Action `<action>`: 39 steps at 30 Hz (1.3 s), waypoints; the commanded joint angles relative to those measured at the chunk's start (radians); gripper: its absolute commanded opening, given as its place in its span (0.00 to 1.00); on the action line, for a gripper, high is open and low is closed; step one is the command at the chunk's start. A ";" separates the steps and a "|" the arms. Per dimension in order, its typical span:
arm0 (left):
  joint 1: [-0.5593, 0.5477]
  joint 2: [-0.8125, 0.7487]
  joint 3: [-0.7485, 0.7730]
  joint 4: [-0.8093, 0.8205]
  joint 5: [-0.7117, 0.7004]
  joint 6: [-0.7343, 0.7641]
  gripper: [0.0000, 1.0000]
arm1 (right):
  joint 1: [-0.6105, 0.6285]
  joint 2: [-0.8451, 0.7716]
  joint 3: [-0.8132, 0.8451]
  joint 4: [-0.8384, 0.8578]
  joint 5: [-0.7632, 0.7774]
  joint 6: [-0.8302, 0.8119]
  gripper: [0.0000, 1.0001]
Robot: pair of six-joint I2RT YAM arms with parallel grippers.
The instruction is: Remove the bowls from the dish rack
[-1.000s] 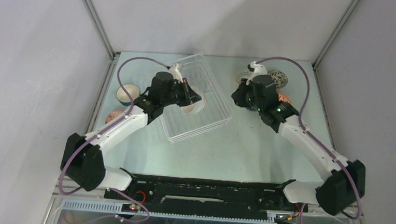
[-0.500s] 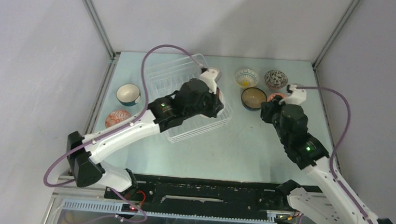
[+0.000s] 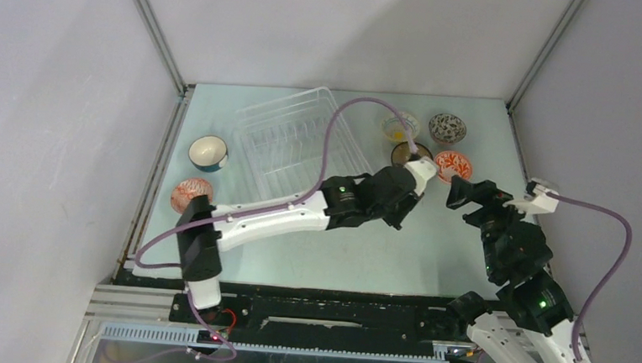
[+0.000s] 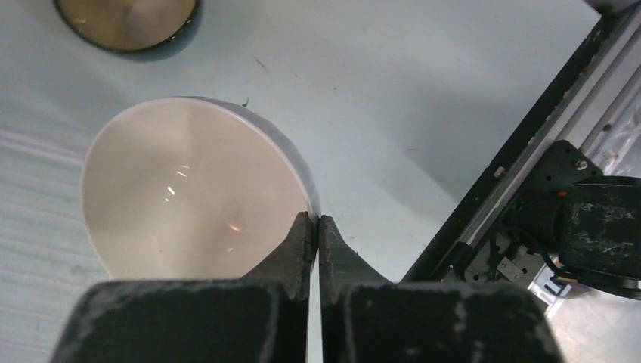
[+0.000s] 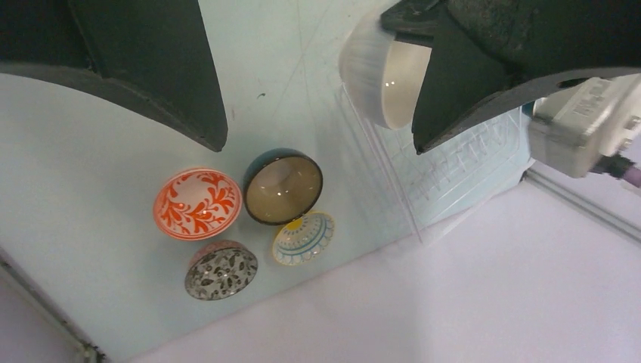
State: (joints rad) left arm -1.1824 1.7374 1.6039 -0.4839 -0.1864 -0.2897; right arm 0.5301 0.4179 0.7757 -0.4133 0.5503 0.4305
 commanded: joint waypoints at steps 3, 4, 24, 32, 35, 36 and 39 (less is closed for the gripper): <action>-0.060 0.125 0.202 0.019 -0.031 0.149 0.00 | -0.005 -0.123 -0.001 -0.065 0.199 0.050 1.00; -0.064 0.153 0.224 0.012 -0.022 0.156 0.00 | -0.005 -0.141 -0.002 -0.067 0.223 0.052 1.00; -0.032 0.550 0.573 -0.144 -0.154 0.178 0.00 | -0.005 -0.331 -0.001 -0.074 0.339 0.082 0.99; 0.017 0.600 0.598 -0.140 -0.110 0.183 0.00 | -0.005 -0.304 -0.001 -0.064 0.322 0.080 0.99; 0.038 0.603 0.600 -0.132 -0.087 0.180 0.01 | -0.005 -0.291 -0.001 -0.061 0.319 0.080 0.99; 0.047 0.604 0.599 -0.129 -0.061 0.176 0.02 | -0.005 -0.287 -0.001 -0.062 0.317 0.079 1.00; 0.073 0.615 0.607 -0.128 -0.009 0.152 0.04 | -0.005 -0.279 -0.001 -0.069 0.316 0.084 1.00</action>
State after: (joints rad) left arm -1.1328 2.3573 2.1201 -0.6548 -0.2428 -0.1455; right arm 0.5297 0.1131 0.7731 -0.4980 0.8589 0.5114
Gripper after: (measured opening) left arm 0.030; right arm 0.993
